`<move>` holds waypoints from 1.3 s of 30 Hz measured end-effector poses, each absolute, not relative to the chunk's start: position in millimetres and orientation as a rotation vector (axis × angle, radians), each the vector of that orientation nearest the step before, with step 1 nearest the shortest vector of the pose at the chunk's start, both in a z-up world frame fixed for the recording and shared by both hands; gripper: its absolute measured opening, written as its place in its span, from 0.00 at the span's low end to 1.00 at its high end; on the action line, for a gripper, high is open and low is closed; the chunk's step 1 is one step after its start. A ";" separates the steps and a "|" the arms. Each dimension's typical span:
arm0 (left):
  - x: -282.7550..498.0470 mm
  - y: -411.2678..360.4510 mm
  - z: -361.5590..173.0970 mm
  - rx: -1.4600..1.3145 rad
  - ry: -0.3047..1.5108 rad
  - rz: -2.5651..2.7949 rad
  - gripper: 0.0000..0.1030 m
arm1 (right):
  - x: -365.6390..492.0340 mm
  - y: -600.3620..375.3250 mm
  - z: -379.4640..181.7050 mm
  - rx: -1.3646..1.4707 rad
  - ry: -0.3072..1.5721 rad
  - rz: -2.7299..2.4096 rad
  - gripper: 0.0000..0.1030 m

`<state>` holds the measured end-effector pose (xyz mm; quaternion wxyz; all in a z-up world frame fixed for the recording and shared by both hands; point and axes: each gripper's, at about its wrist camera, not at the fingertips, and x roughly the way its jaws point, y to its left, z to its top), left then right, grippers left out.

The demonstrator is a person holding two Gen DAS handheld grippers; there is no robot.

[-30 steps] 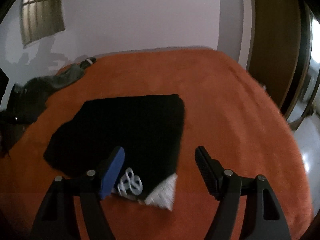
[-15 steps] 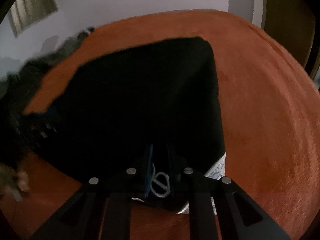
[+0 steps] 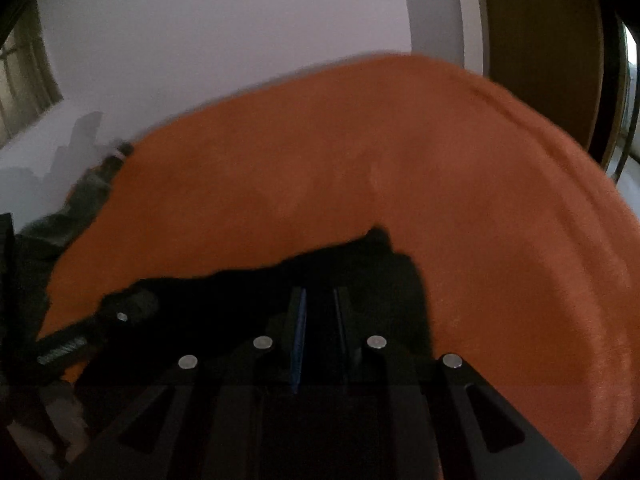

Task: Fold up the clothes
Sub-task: 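Lift the sweatshirt with both grippers and fold it over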

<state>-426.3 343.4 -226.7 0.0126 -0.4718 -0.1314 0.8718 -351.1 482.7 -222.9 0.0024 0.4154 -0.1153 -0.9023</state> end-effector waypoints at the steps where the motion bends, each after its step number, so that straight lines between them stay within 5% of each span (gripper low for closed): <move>1: -421.3 344.2 -227.5 -1.425 -0.346 2.741 0.79 | -353.8 481.3 -230.3 1.319 -0.346 -2.824 0.13; 11: -432.8 354.1 -204.9 -1.437 -0.118 2.777 0.81 | -333.7 508.5 -228.2 1.244 -0.375 -2.811 0.14; 15: -430.6 351.8 -207.0 -1.424 -0.087 2.783 0.87 | -331.7 519.5 -238.6 1.253 -0.398 -2.854 0.42; 24: -394.6 319.3 -131.5 -1.328 -0.141 2.713 0.87 | -299.6 545.5 -208.2 1.215 -0.550 -2.746 0.43; 29: -353.3 272.5 -115.2 -1.331 -0.070 2.681 0.87 | -244.9 570.5 -202.3 1.257 -0.619 -2.650 0.52; 39: -350.8 183.1 -204.0 -1.666 -0.513 2.482 0.87 | -247.3 598.6 -234.3 1.229 -0.611 -2.555 0.52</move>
